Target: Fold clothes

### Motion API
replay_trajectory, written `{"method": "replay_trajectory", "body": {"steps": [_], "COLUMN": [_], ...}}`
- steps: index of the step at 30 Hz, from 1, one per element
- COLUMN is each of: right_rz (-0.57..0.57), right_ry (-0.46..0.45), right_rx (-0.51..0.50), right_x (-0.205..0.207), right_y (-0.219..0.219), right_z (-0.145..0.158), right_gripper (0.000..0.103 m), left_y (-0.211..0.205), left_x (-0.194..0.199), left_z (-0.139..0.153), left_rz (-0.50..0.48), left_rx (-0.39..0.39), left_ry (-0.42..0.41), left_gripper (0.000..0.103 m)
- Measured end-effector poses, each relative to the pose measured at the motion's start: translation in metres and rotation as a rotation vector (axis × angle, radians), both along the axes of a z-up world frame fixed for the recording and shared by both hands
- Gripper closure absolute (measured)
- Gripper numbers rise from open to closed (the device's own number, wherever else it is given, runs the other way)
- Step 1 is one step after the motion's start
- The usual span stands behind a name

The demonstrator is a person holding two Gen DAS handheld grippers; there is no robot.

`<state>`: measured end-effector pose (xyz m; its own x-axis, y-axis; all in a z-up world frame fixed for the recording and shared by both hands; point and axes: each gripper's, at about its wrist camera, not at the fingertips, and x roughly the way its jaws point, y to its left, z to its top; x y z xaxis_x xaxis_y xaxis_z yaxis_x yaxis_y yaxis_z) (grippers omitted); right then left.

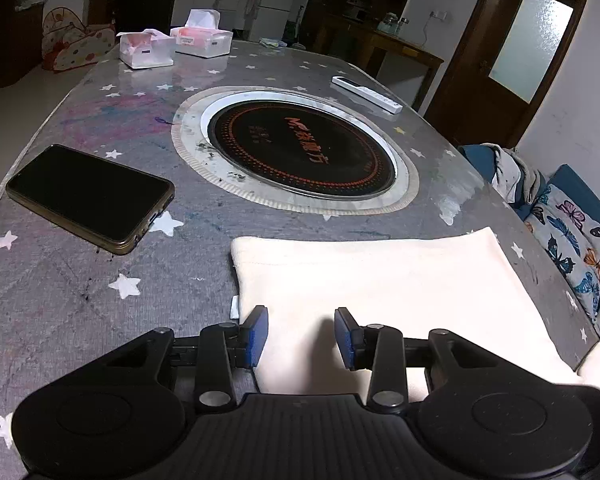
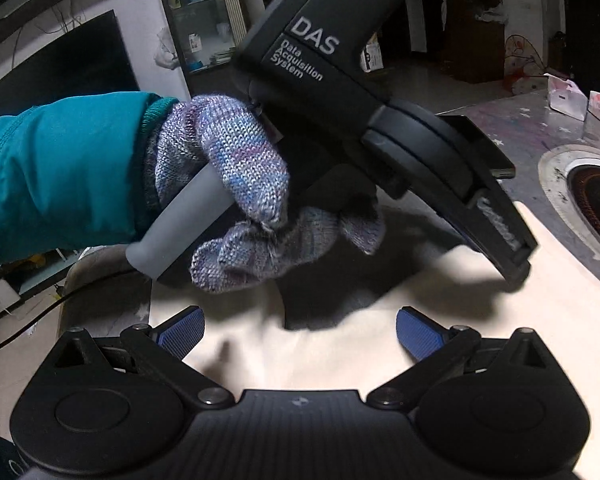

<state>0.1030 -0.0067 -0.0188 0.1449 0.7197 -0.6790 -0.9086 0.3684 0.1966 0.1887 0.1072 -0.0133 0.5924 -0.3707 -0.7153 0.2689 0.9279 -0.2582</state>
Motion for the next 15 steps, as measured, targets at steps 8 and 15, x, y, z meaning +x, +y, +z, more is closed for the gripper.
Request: {"method": "replay_trajectory", "body": {"steps": [8,15], "right_rz": [0.096,0.147], "right_ry": [0.053,0.026], "right_rx": [0.006,-0.003], "right_x": [-0.016,-0.036], "right_y": [0.008,0.015], "right_z": [-0.01,-0.01], "right_gripper": [0.0,0.0], "left_y": [0.001,0.001], "left_x": [0.002,0.002], "left_z": [-0.001,-0.001], "left_rz": [-0.002,0.002], "left_rx": [-0.008,-0.008], "left_ry": [-0.007,-0.01], "left_gripper": [0.064,0.064]}}
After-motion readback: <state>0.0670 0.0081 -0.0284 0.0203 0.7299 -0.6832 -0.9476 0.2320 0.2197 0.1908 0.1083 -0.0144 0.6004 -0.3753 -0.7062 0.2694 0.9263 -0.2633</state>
